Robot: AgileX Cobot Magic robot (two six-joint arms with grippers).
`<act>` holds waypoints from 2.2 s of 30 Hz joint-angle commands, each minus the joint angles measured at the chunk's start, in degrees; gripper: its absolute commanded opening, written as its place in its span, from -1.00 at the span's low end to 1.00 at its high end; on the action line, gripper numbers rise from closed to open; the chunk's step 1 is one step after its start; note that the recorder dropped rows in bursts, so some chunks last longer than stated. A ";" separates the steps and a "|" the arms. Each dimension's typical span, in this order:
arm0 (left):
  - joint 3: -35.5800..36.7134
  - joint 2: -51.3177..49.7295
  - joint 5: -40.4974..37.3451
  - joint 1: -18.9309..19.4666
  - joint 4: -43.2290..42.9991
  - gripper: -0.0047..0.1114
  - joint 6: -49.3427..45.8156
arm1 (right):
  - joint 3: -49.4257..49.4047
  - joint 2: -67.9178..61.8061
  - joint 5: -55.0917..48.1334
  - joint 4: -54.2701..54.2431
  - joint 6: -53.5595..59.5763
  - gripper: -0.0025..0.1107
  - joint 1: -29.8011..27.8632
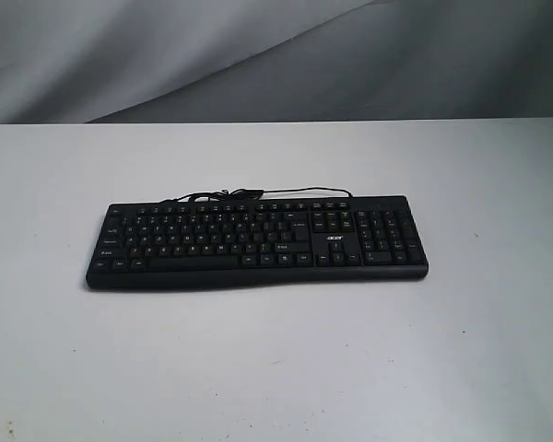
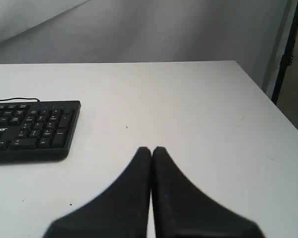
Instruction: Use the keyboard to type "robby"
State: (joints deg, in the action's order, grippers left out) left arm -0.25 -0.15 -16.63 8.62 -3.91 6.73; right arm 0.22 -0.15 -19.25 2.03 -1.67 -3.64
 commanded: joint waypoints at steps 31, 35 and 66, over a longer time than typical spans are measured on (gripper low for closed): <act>0.25 0.15 0.26 0.11 0.46 -0.91 0.23 | -0.22 0.15 50.34 3.15 -16.80 -0.96 -0.35; 0.25 0.15 0.26 0.11 0.46 -0.91 0.23 | 2.65 -1.57 47.39 5.28 -24.87 -0.96 -0.35; 0.25 0.15 0.26 0.11 0.46 -0.91 0.23 | 111.85 -90.05 -47.73 -14.41 41.99 -0.96 -1.51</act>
State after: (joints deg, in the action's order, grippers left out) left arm -0.25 -0.15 -16.63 8.62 -3.91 6.73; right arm 110.45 -86.35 -62.15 -7.20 32.10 -4.75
